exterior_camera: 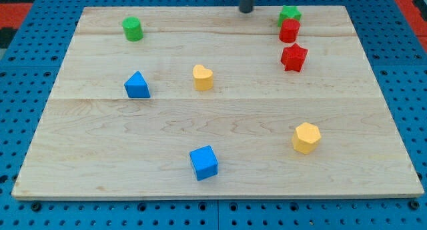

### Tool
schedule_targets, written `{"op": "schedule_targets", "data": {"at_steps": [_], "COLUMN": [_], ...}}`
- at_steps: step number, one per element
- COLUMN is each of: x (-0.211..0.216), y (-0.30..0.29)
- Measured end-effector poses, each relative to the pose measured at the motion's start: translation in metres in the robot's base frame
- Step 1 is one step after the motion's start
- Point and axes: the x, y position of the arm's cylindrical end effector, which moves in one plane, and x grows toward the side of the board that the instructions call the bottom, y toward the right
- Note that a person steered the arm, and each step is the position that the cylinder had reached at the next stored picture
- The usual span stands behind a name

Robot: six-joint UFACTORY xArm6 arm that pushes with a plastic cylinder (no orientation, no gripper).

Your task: Move green circle towards yellow heart

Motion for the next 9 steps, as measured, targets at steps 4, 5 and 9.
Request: {"op": "schedule_targets", "data": {"at_steps": [4,5,9], "x": [0.040,0.053,0.089], "y": [-0.215,-0.209,-0.218]}}
